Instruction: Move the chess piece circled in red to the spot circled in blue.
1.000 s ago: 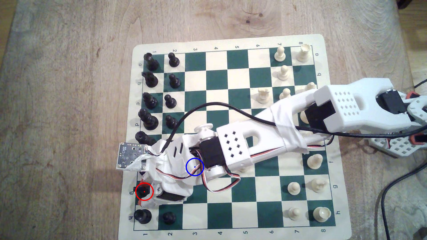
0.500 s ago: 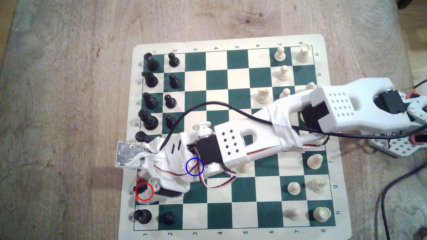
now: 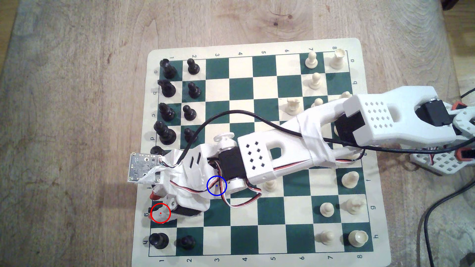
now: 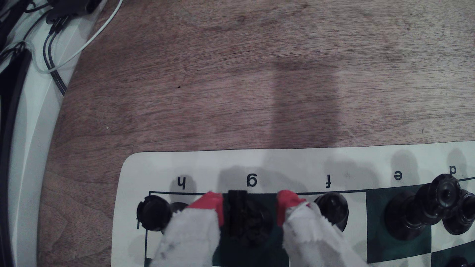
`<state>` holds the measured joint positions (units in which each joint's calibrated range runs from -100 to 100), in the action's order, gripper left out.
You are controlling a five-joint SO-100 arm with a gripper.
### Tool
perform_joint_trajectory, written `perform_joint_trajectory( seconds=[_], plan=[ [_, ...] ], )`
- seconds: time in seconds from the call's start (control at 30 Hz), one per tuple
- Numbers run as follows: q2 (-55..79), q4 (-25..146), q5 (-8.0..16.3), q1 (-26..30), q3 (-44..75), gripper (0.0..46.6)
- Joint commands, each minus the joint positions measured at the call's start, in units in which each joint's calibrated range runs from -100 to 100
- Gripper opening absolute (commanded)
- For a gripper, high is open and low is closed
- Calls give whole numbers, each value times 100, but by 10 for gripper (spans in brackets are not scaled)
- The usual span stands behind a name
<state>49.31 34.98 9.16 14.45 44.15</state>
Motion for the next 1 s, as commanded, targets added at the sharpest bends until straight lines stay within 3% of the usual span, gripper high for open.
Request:
perform_joint_trajectory(
  seconds=[0.0, 0.3, 0.57, 0.7, 0.97],
  plan=[
    [-177, -75, -15, 99, 544, 109],
    [-92, -116, -15, 131, 553, 104],
    [-75, -99, -20, 115, 553, 51],
    [-92, -75, -20, 138, 526, 3],
    [-143, -91, -29, 146, 581, 3]
  ],
)
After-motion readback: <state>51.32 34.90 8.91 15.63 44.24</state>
